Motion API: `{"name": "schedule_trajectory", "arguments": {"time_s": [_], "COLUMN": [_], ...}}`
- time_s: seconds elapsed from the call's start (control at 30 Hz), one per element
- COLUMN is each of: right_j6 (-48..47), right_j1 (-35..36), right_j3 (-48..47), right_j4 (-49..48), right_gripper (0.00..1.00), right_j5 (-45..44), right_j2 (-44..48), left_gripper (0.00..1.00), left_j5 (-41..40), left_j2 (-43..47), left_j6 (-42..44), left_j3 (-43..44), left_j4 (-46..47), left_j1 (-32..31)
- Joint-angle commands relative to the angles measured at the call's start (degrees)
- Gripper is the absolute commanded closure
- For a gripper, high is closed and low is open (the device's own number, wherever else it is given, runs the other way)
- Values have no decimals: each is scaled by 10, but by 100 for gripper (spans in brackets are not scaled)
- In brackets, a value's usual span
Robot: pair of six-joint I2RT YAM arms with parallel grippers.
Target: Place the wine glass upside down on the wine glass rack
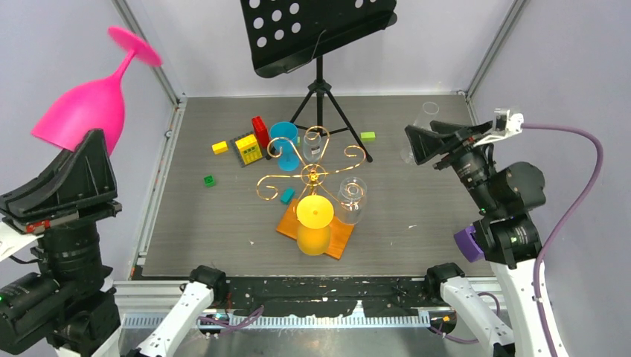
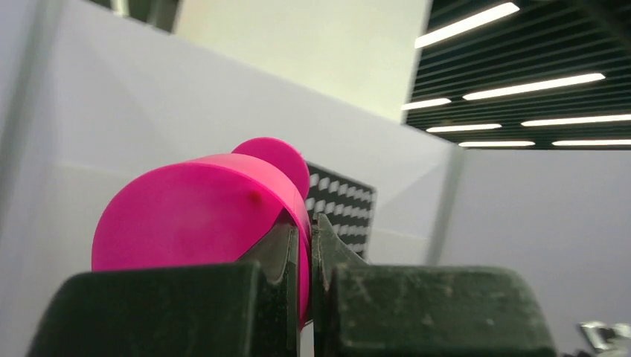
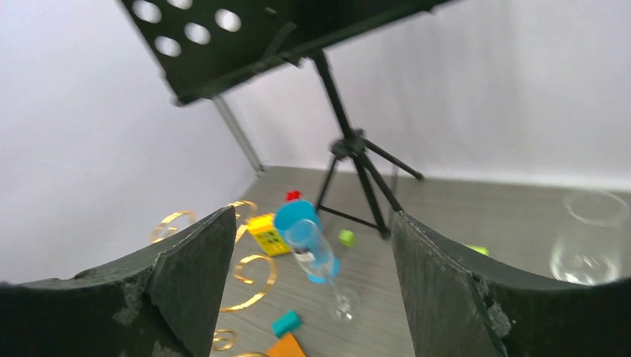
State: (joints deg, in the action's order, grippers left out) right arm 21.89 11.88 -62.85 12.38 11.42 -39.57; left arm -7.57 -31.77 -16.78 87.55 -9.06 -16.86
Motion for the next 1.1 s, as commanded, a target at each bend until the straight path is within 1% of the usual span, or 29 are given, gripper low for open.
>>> {"name": "schedule_trajectory", "arguments": {"time_s": [0.0,0.03,0.07,0.1,0.13,0.17,0.2,0.23,0.27,0.3,0.33,0.37,0.43,0.5,0.53,0.6,0.7,0.83,0.97,1.07], "right_j6": [95,112,149,168,209,230,277,299,344,366,399,410,430,430,430,434,450,465,505,566], "right_j1": [-2,-3,-3,-2,-2,-2,-2,-2,-2,-1,-1,-1,0,2,6,14,30,68,94,101], "right_j3": [16,23,26,33,37,47,54,69,77,92,98,103,96,80,72,67,66,67,71,74], "right_j4": [-155,-192,-211,-247,-268,-311,-339,-396,-424,-479,-500,-535,-550,-542,-538,-533,-536,-546,-583,-632], "right_gripper": [17,17,17,17,17,17,17,17,17,16,17,16,16,16,16,16,14,12,12,13], "right_j5": [91,110,119,135,142,157,162,167,163,161,155,154,155,163,168,166,155,131,112,104], "right_j2": [17,19,20,18,17,16,15,12,10,5,-3,-6,-15,-21,-23,-24,-26,-33,-56,-80], "left_gripper": [100,100,100,100,100,100,100,100,100,100,100,100,100,100,100,100,100,100,100,100], "left_j5": [211,231,249,260,264,261,249,231,210,188,155,127,73,36,27,23,29,39,46,48], "left_j2": [-49,-61,-74,-87,-97,-106,-115,-124,-134,-148,-164,-178,-209,-236,-246,-265,-290,-313,-334,-350], "left_j6": [-154,-186,-206,-213,-209,-191,-143,-97,-35,28,86,147,269,364,402,452,503,578,672,749], "left_j3": [-29,-39,-43,-43,-46,-53,-61,-70,-76,-77,-78,-79,-84,-96,-102,-109,-113,-127,-138,-149], "left_j4": [213,256,286,305,317,329,342,350,356,356,357,361,385,435,458,491,508,530,541,547], "left_j1": [-2,-2,-3,-5,-15,-33,-66,-113,-181,-239,-293,-342,-427,-486,-504,-525,-543,-566,-597,-624]}}
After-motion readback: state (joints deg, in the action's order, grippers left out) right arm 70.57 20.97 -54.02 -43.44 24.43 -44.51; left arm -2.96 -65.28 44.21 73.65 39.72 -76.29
